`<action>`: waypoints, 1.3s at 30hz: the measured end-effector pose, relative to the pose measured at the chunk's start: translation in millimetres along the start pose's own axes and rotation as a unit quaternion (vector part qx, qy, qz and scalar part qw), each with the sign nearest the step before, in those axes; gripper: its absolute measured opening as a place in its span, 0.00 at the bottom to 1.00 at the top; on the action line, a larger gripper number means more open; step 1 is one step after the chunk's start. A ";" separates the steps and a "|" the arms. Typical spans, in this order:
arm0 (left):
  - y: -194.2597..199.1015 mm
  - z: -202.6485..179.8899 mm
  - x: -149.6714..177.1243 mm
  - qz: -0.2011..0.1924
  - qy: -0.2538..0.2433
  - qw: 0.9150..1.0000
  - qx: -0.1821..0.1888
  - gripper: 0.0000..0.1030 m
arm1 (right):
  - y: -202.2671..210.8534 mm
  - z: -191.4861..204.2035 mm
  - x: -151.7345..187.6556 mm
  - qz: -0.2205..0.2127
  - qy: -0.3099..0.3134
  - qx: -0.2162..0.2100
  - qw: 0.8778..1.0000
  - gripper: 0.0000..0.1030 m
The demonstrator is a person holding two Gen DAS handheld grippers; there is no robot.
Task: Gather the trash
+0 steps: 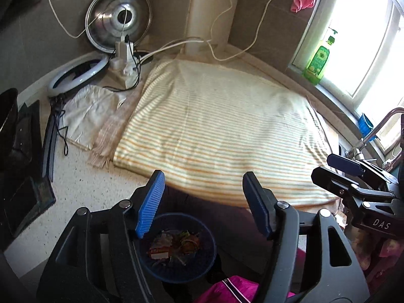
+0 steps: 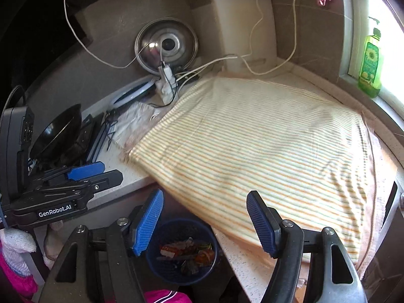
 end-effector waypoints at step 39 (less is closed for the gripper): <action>31.9 -50.9 -65.5 -0.103 0.002 0.995 -0.012 0.99 | 62.9 -69.1 -48.3 -0.129 -0.066 -0.002 0.989 1.00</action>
Point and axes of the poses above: each gripper's, at about its wrist camera, not at the fingertips, and y roughly against the way its jaws point, z to its left, x to its underside, the point moved 3 cm from there along -y, roughly the way its jaws point, and after that the axes turned 4 degrees about z, right-handed, at the moved point
